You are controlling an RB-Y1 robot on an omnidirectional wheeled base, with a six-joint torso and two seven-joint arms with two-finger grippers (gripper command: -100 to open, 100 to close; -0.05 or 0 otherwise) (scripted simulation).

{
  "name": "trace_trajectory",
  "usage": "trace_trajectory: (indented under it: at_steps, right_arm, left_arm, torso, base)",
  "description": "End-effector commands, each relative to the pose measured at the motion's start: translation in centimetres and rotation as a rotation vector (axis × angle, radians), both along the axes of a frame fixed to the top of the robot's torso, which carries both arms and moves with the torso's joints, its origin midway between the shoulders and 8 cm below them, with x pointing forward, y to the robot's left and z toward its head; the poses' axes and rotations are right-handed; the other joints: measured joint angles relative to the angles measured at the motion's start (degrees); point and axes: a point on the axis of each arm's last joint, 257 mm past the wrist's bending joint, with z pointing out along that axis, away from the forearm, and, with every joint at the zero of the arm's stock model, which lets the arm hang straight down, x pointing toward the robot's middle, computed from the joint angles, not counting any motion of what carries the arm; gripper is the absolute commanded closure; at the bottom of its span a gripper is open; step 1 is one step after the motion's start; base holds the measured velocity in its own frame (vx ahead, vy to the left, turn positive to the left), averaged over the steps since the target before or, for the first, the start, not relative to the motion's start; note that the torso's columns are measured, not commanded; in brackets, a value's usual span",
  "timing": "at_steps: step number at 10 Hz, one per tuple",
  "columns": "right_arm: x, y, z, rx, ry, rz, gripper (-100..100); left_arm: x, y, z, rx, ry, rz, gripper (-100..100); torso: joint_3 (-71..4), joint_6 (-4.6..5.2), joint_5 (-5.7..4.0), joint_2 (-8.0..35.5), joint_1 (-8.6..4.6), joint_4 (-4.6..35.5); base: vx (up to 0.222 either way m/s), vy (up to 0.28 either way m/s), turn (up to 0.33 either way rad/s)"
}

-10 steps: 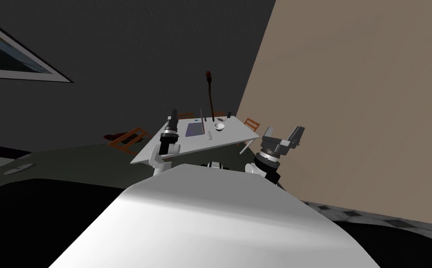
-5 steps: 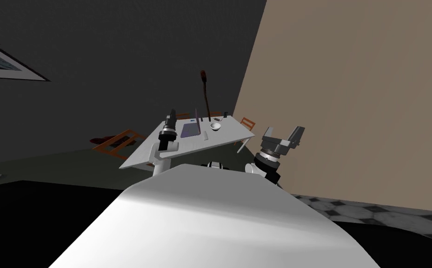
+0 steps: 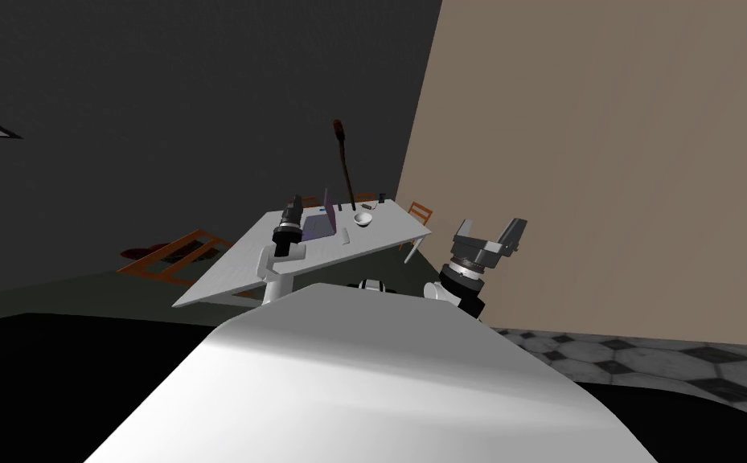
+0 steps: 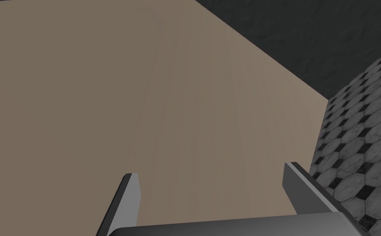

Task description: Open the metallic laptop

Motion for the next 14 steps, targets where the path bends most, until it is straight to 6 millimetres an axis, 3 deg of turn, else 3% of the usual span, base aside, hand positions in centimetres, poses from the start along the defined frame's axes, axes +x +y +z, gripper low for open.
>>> trace_trajectory:
  at_steps: [1, 8, 9, 12, 14]
  right_arm:
    - [0.0, 0.0, 0.0, 0.0, 0.0, 0.0, 0]
    - [0.0, 0.0, 0.0, 0.0, 0.0, 0.0, 0]
    - [0.0, 0.0, 0.0, 0.0, 0.0, 0.0, 0]
    - [0.0, 0.0, 0.0, 0.0, 0.0, 0.0, 0]
    - [0.0, 0.0, 0.0, 0.0, 0.0, 0.0, 0]
  left_arm:
    - [0.6, 2.4, -2.4, 0.005, 0.086, 0.071, -100]
    - [0.2, 8.7, -8.8, 0.008, 0.289, 0.231, -100]
    - [0.2, 8.7, -8.8, 0.008, 0.289, 0.231, -100]
    - [-0.5, 11.5, -10.8, 0.017, 0.367, 0.3, -100]
    - [-0.5, 11.3, -10.0, 0.015, 0.356, 0.299, -100]
  torso:
    - [0.01, 0.0, -0.01, 0.02, 0.0, 0.01]
    - [0.04, 0.0, 0.0, 0.07, 0.04, 0.02]
    - [0.04, -0.01, 0.01, 0.06, 0.04, 0.01]
    - [0.03, 0.0, -0.04, 0.05, -0.14, 0.02]
    - [0.08, -0.02, 0.0, 0.15, 0.08, 0.04]
  base:
    - [0.079, -0.108, -0.092]
    - [0.075, -0.105, -0.077]
    - [0.046, -0.05, -0.014]
    - [0.056, -0.08, -0.071]
    - [0.034, 0.001, -0.035]
